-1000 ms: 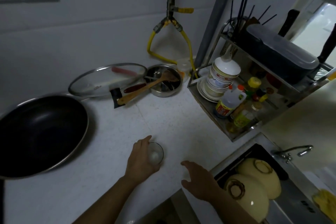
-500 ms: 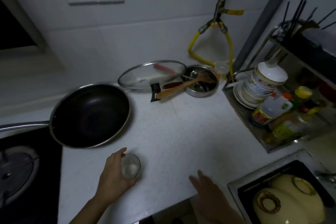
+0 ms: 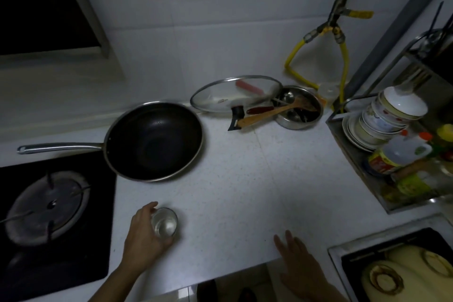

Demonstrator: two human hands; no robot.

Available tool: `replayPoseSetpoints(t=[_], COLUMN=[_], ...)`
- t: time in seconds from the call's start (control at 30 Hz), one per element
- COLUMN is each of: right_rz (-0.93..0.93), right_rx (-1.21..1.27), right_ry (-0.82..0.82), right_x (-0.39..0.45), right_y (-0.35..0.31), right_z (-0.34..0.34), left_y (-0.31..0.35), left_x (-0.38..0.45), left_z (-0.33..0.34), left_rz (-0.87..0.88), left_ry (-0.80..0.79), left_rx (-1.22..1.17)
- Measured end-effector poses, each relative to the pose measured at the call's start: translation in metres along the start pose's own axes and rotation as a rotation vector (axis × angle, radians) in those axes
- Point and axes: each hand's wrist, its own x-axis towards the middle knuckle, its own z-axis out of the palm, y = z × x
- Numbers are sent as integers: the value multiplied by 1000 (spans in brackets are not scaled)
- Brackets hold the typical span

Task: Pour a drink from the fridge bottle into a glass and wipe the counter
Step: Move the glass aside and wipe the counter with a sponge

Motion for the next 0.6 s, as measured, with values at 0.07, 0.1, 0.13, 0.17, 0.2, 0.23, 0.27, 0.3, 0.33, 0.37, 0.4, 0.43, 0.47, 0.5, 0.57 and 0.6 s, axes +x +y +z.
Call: replayPoseSetpoints(t=[0.07, 0.1, 0.13, 0.17, 0.2, 0.23, 0.27, 0.3, 0.33, 0.37, 0.4, 0.43, 0.47, 0.5, 0.57, 0.6], right_rz=[3, 3, 3, 3, 6, 9, 14, 18, 22, 28, 34, 40, 45, 50, 56, 57], right_rx=[2, 1, -5, -7, 0, 16, 34, 51, 65, 79, 95, 110, 124, 136, 153, 158], right_ry=[3, 6, 12, 17, 21, 24, 26, 26, 23, 21, 23, 29, 37, 43, 57, 63], right_x=[-1, -1, -1, -1, -1, 0, 0, 1, 1, 1, 1, 1, 0, -1, -3, -3], right_y=[-2, -4, -4, -5, -6, -6, -7, -8, -9, -10, -10, -11, -11, -12, -14, -14], right_z=[-1, -1, 0, 1, 1, 2, 2, 2, 2, 2, 2, 3, 4, 5, 8, 9], left_y=[-4, -6, -8, -9, -10, -10, -10, -9, -9, -9, -9, -8, -8, -7, -5, -2], left_x=[-1, -2, -3, -4, -4, -4, -4, -4, -4, -4, -5, -5, -4, -4, -6, -7], left_z=[0, -1, -1, -1, -2, -2, -3, -4, -5, -5, -6, -7, -8, -8, -7, -5], left_rz=[-4, -4, -3, -2, 2, 8, 11, 13, 15, 18, 21, 27, 39, 56, 120, 180], left_ry=[-4, -4, -5, -8, -10, -12, -18, -28, -41, -56, -72, -87, -97, -101, -73, -47], left_rx=[-6, -7, -8, -8, -6, -2, 5, 17, 31, 42, 46, 53, 75, 114, 214, 256])
